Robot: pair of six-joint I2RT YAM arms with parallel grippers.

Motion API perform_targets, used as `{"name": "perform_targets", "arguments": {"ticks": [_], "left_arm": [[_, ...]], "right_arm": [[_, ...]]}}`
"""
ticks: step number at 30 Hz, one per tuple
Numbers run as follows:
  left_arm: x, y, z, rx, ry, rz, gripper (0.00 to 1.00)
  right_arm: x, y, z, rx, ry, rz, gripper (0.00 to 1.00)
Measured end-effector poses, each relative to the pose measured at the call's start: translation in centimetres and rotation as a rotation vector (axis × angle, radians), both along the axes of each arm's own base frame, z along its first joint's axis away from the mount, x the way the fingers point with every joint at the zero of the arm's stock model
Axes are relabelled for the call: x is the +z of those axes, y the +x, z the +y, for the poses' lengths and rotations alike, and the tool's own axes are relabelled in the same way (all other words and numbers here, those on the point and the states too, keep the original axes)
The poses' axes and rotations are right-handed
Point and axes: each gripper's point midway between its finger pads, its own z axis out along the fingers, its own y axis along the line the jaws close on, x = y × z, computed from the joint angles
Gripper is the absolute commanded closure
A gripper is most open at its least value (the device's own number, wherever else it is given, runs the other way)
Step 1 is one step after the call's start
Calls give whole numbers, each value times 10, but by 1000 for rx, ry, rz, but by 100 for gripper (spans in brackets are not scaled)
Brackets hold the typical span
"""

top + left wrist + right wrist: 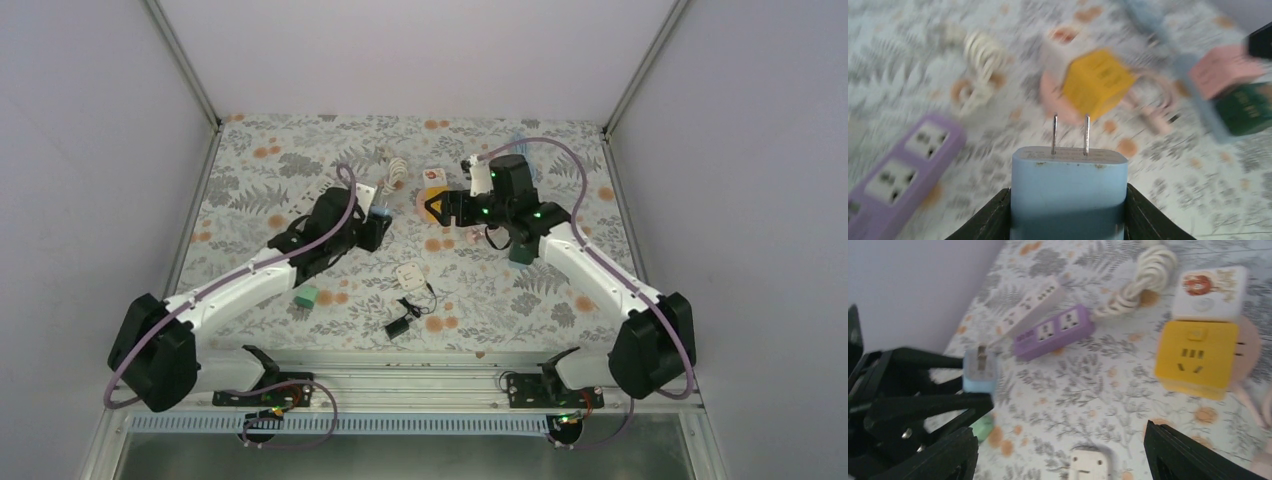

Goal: Insert the plug

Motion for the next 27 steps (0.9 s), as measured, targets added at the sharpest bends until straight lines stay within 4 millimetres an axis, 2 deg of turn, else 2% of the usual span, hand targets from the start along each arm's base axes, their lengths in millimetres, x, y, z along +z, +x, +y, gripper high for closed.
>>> {"name": "perform_targets", "arguments": {"ticks": [3, 4, 8, 11, 14, 17, 23, 27], "left_arm": [[35, 0, -21, -132, -75, -148, 60], [41, -1, -25, -165, -89, -181, 60], [57, -10, -44, -315, -119, -291, 59], [66, -16, -54, -400, -114, -366, 58], [73, -22, -62, -462, -96, -434, 57], [77, -28, -69, -517, -68, -489, 57], [74, -36, -78, -574, -16, -531, 57], [74, -37, -79, -583, -8, -548, 57]], "right_arm": [[19, -14, 6, 79, 64, -10, 15], [25, -19, 7, 104, 84, -13, 16], [47, -39, 16, 199, 170, -15, 19], [56, -47, 23, 248, 222, -4, 20], [57, -53, 30, 275, 247, 20, 24], [50, -55, 36, 284, 250, 58, 27], [36, -54, 43, 273, 248, 123, 45], [36, -56, 45, 272, 255, 140, 50]]}}
